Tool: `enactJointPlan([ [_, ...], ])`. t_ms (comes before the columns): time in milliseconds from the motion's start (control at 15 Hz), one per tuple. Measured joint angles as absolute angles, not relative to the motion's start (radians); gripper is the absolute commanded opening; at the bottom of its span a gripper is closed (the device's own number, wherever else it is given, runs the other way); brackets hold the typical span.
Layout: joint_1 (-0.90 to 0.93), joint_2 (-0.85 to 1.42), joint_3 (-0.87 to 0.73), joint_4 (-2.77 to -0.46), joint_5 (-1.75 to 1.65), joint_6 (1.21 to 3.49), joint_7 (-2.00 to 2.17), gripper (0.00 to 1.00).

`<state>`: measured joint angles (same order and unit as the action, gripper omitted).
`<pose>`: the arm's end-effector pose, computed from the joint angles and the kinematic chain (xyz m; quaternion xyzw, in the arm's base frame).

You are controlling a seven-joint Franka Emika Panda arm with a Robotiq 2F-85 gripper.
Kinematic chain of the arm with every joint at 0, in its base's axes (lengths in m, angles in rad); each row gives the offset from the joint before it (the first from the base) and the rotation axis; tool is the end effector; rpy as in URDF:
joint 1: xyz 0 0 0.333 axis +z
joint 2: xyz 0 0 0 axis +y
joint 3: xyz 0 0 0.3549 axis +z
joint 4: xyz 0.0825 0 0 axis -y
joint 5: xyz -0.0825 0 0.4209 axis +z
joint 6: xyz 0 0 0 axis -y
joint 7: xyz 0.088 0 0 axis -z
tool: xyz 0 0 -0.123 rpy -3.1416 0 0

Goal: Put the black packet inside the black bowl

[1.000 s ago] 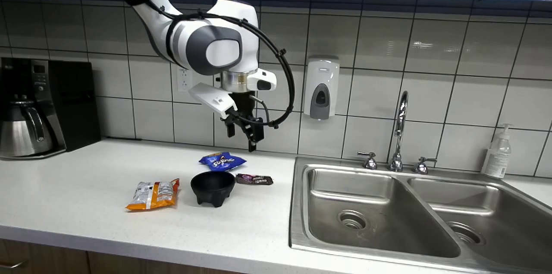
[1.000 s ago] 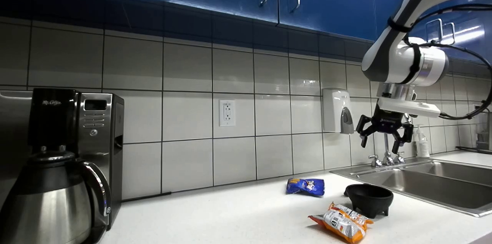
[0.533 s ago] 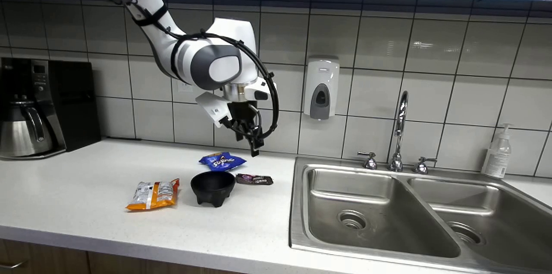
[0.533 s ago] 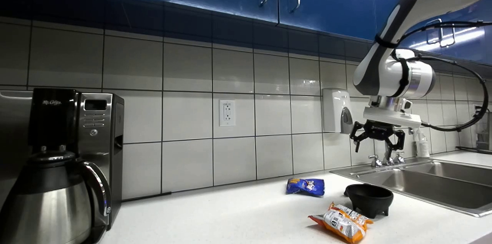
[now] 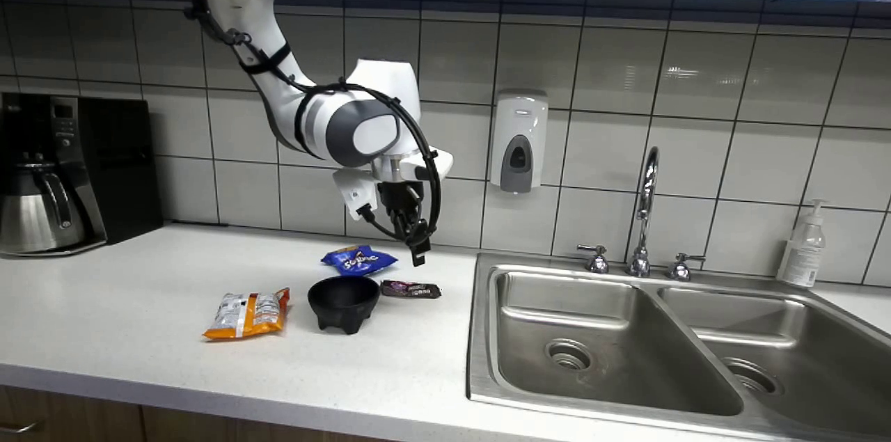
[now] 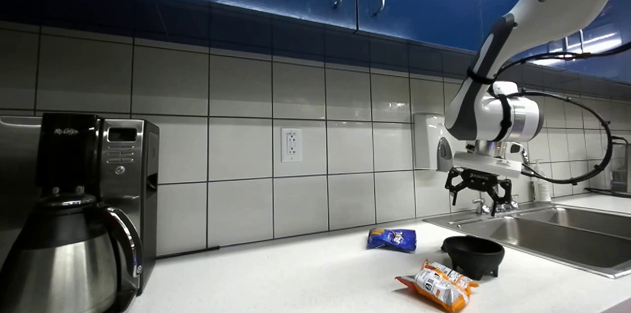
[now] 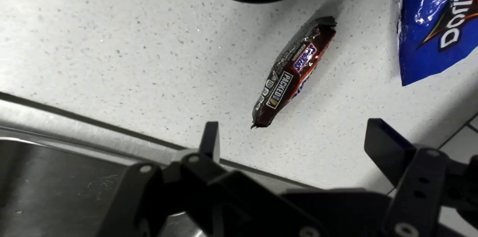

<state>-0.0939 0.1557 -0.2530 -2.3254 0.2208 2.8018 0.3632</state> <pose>0.5440 -0.2059 0.3027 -0.8885 0.4275 -0.1626 0.0356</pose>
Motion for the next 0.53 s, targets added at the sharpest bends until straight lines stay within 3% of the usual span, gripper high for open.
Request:
enactJointPlan([
  [533,-0.088,0.274,-0.253,-2.236,0.201,2.802,0.474,1.0],
])
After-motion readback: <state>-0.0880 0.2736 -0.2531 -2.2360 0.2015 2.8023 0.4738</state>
